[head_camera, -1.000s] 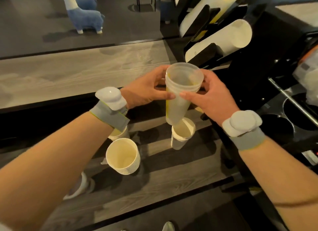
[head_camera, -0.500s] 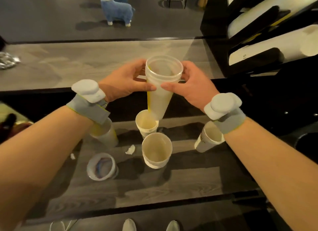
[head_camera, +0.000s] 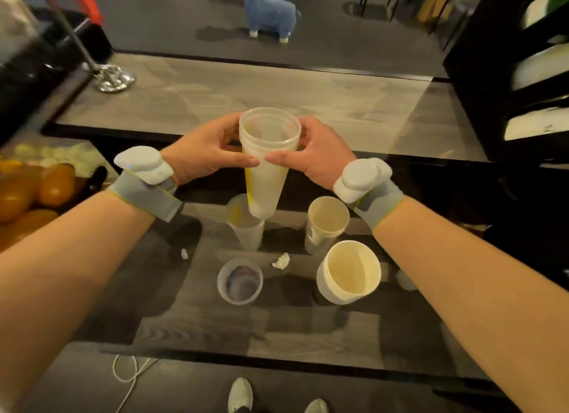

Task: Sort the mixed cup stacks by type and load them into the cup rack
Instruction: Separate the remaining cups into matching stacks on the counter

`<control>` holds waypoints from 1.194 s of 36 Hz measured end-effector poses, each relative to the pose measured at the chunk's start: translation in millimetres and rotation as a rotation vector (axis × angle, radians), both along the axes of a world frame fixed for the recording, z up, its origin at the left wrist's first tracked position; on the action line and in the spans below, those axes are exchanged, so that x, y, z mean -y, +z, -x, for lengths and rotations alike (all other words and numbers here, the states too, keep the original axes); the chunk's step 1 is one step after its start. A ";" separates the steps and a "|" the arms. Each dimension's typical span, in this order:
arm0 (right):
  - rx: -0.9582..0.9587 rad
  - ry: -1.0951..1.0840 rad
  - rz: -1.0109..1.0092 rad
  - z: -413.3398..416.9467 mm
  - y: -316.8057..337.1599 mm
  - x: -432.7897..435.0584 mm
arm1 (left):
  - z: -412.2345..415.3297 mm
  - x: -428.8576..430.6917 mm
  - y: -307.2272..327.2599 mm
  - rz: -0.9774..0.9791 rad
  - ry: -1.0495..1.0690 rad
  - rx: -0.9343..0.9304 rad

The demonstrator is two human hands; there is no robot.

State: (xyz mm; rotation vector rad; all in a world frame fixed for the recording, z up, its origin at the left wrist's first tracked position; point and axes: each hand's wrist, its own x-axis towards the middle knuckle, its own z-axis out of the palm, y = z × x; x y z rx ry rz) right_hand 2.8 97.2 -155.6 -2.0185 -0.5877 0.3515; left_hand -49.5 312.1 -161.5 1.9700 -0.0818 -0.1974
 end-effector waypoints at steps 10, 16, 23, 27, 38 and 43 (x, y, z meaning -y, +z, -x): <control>-0.041 0.065 0.078 11.8 -30.4 -47.3 | 24.0 -45.7 -40.7 0.003 0.047 0.001; -0.046 0.088 0.209 15.4 -57.1 -52.4 | 30.7 -48.2 -79.0 -0.053 0.077 -0.033; 0.001 0.173 0.356 17.5 -77.5 -56.9 | 34.9 -49.0 -116.8 -0.104 0.096 -0.058; 0.026 0.183 0.443 17.2 -92.6 -56.8 | 37.0 -47.9 -129.6 -0.176 0.093 -0.062; 0.034 0.177 0.578 15.6 -127.5 -63.7 | 38.4 -45.3 -147.4 -0.315 0.034 -0.122; 0.013 0.187 0.565 19.2 -131.5 -64.7 | 43.5 -49.5 -144.3 -0.292 -0.009 -0.202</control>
